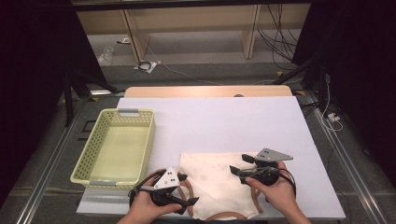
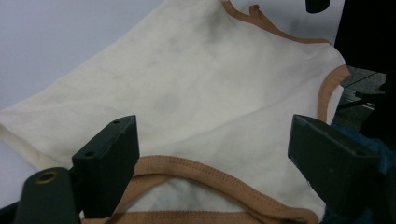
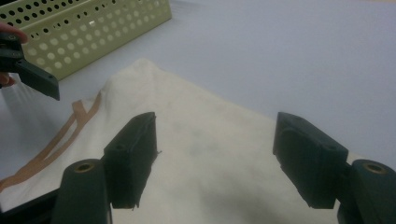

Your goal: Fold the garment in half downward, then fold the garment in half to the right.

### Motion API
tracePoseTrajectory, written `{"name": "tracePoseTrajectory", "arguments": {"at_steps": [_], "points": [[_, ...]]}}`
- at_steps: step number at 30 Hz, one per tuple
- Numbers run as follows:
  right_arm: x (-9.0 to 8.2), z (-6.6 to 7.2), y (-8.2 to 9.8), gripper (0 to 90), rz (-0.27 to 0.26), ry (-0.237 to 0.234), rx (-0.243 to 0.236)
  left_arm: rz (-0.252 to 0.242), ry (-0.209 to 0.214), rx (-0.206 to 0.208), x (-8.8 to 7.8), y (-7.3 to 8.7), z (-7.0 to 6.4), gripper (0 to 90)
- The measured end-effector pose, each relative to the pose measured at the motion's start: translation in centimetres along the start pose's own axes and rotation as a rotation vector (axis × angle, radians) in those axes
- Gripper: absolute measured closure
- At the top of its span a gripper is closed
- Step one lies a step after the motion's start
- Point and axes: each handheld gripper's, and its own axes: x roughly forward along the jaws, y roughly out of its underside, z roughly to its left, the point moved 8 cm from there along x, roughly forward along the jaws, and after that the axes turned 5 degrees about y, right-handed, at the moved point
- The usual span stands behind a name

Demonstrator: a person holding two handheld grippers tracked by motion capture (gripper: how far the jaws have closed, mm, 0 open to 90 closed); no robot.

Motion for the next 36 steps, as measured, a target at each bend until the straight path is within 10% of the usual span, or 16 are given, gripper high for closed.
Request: {"name": "tracePoseTrajectory", "arguments": {"at_steps": [19,36], "points": [[1.9,2.3,-0.7,34.8,0.050,-0.031,-0.150,0.031,-0.055,-0.075,-0.5,1.3,-0.4,28.8],[7.0,5.4,-2.8,37.9,0.113,-0.092,-0.232,0.055,-0.049,-0.102,-1.0,2.9,-1.3,34.3]]}}
